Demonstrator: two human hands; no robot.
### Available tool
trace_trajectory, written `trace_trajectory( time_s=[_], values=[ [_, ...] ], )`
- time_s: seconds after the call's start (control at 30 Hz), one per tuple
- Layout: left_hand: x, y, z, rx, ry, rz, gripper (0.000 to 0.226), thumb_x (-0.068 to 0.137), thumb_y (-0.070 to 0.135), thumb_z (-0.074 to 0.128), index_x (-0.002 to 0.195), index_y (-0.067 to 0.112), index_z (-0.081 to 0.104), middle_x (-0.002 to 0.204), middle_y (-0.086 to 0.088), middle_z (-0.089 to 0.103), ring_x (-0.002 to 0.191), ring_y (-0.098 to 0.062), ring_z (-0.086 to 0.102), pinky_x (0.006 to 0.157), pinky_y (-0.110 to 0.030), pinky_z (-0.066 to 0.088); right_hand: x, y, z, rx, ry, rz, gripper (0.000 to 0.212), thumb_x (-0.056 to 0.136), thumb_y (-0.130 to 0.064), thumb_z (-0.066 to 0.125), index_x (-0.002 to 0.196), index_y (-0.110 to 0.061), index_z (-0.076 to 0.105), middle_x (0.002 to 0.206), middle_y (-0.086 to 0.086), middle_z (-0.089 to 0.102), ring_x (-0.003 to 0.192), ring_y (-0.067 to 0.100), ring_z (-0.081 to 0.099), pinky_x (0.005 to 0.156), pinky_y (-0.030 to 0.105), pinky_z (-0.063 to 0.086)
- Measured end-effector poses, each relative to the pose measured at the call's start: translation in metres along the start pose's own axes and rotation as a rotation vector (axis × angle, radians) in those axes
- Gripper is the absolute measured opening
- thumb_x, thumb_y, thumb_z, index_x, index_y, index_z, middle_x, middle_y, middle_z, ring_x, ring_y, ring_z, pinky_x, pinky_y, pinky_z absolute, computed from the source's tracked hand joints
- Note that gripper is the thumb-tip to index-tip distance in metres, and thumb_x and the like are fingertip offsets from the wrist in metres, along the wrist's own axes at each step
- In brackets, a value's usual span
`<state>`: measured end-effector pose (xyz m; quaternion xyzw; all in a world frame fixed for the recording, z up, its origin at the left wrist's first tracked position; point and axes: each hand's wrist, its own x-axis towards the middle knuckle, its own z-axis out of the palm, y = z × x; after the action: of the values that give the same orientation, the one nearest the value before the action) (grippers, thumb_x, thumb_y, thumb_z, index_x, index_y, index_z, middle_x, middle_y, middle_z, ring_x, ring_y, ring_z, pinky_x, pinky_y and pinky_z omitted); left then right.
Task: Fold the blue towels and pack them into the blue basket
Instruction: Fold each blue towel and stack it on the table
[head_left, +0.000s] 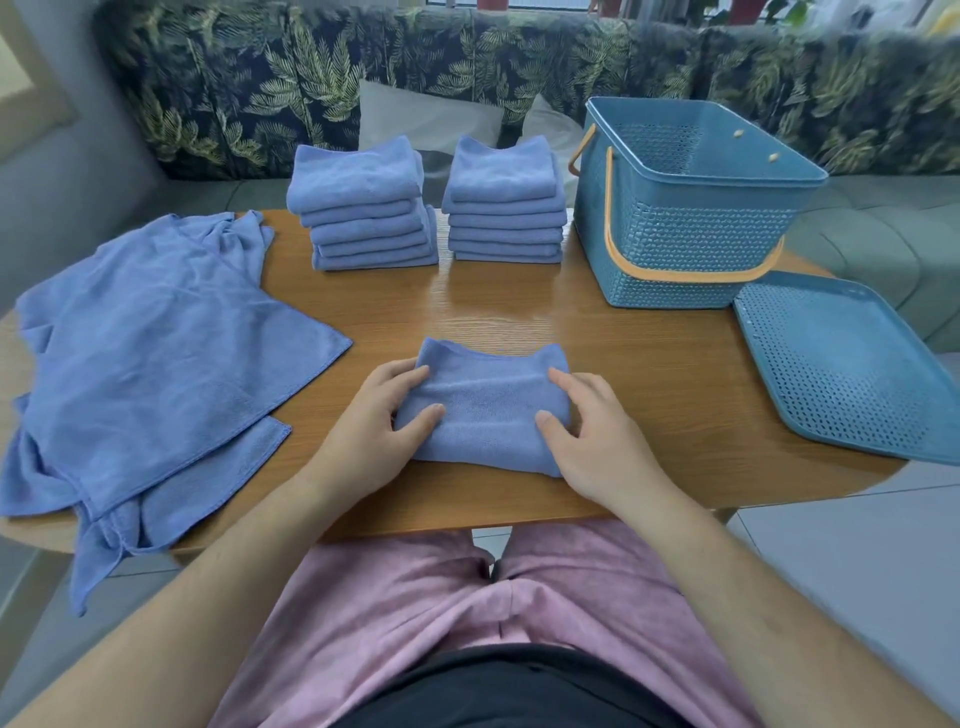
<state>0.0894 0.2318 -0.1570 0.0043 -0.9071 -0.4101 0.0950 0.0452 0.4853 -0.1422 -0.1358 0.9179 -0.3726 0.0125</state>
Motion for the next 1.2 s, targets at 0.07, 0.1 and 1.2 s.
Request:
trace_trajectory(
  time_s=[0.07, 0.1, 1.2],
  values=[
    [-0.001, 0.002, 0.003, 0.118, 0.084, 0.017, 0.048, 0.098, 0.033, 0.063, 0.141, 0.013, 0.057, 0.150, 0.005, 0.040, 0.132, -0.013, 0.046, 0.113, -0.032, 0.038, -0.003, -0.003, 0.003, -0.127, 0.053, -0.004, 0.051, 0.101, -0.037, 0.054, 0.148, -0.020, 0.048, 0.154, -0.008, 0.031, 0.129, 0.019, 0.049, 0.103, 0.032, 0.042],
    [-0.001, 0.005, 0.004, 0.213, 0.141, 0.078, 0.043, 0.098, 0.035, 0.061, 0.136, 0.014, 0.061, 0.151, 0.002, 0.041, 0.131, -0.017, 0.048, 0.111, -0.034, 0.039, -0.005, -0.005, 0.004, -0.211, 0.110, -0.059, 0.050, 0.102, -0.038, 0.052, 0.148, -0.018, 0.049, 0.157, -0.005, 0.028, 0.132, 0.022, 0.046, 0.103, 0.038, 0.043],
    [-0.009, 0.010, 0.020, 0.404, 0.027, -0.037, 0.075, 0.087, 0.070, 0.030, 0.150, 0.033, 0.044, 0.139, 0.008, 0.051, 0.140, -0.019, 0.037, 0.112, -0.037, 0.025, -0.011, -0.017, 0.030, -0.214, 0.026, 0.004, 0.064, 0.100, -0.051, 0.049, 0.155, -0.020, 0.036, 0.157, 0.006, 0.029, 0.148, 0.024, 0.022, 0.122, 0.040, 0.018]
  ],
)
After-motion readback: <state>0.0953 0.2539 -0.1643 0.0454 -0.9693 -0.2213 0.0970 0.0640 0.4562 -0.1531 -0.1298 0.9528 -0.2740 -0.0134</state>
